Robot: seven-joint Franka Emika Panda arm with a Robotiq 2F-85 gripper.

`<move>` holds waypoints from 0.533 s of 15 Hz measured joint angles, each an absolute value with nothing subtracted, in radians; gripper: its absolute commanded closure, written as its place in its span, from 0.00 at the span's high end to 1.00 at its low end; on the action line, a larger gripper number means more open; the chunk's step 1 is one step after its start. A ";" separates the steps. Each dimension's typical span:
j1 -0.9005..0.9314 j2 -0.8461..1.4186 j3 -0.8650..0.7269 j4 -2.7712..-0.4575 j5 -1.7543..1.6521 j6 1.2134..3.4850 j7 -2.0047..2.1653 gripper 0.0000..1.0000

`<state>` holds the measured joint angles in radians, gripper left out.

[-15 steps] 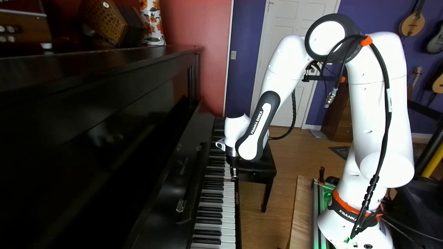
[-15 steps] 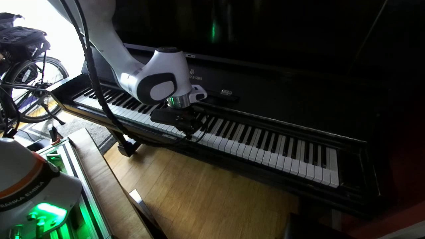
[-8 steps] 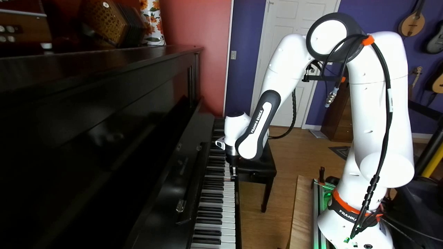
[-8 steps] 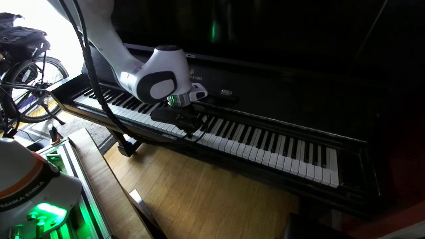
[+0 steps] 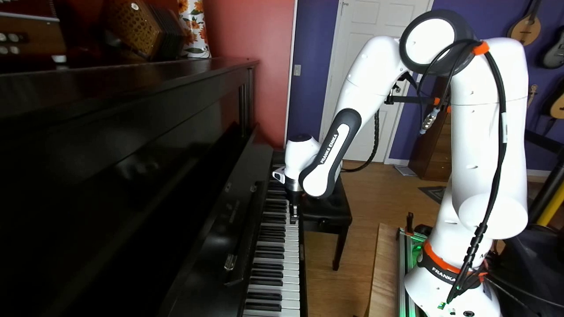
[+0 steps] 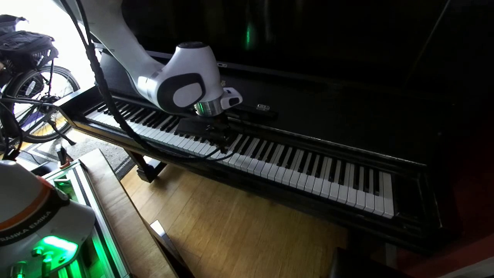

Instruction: Push down on one piano key

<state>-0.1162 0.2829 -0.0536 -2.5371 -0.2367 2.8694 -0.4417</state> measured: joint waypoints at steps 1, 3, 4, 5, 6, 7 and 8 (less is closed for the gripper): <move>-0.116 0.274 -0.054 -2.538 -0.237 2.869 -0.440 0.49; -0.116 0.253 -0.054 -2.541 -0.237 2.869 -0.438 0.62; -0.116 0.241 -0.053 -2.543 -0.237 2.869 -0.438 0.71; -0.116 0.228 -0.050 -2.547 -0.237 2.869 -0.438 0.78; -0.115 0.214 -0.049 -2.551 -0.237 2.869 -0.438 0.86; -0.112 0.198 -0.050 -2.555 -0.240 2.869 -0.438 0.93; -0.109 0.180 -0.050 -2.561 -0.247 2.869 -0.436 0.99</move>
<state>-0.1089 0.1798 -0.0502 -2.5611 -0.2468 2.8692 -0.4365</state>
